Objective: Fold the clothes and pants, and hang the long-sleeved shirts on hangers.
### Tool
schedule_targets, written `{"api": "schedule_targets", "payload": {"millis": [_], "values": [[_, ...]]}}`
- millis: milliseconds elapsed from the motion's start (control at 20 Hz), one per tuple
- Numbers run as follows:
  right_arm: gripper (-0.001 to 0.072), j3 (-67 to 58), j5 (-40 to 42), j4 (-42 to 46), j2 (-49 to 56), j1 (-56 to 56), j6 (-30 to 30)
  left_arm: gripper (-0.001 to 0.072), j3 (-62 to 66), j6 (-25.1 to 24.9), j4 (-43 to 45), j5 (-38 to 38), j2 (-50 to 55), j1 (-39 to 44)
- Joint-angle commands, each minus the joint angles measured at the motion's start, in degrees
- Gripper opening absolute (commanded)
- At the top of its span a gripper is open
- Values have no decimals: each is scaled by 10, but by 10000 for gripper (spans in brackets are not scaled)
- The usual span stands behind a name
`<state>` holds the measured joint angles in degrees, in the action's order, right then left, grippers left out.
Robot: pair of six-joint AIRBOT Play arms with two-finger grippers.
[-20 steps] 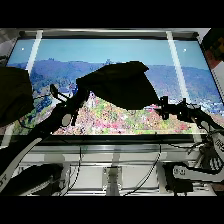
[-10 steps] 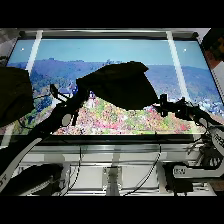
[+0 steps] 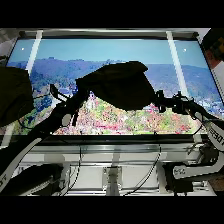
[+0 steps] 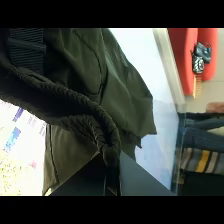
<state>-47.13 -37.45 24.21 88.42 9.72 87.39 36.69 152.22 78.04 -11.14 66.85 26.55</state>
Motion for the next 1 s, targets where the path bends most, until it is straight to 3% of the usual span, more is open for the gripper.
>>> {"api": "schedule_targets", "payload": {"millis": [0,50,200,350,450,650,950], "values": [[6,-5,-34,47,-39,-3,-18,21,0,-22,0,0,0,-2],[6,-5,-47,44,-63,-3,-57,21,0,-22,0,-2,0,-2],[4,-14,-49,1,-160,-3,-56,17,7,-15,0,-26,-3,0],[4,-103,-73,-7,-236,-1,-11,15,75,-7,0,18,-28,2],[5,-204,-96,2,-245,-1,2,15,153,-44,0,54,-42,2],[5,-373,-69,134,-240,3,148,15,317,-57,0,111,-48,-31],[4,-499,-108,163,-240,13,161,16,476,-59,0,156,-48,-59]]}}
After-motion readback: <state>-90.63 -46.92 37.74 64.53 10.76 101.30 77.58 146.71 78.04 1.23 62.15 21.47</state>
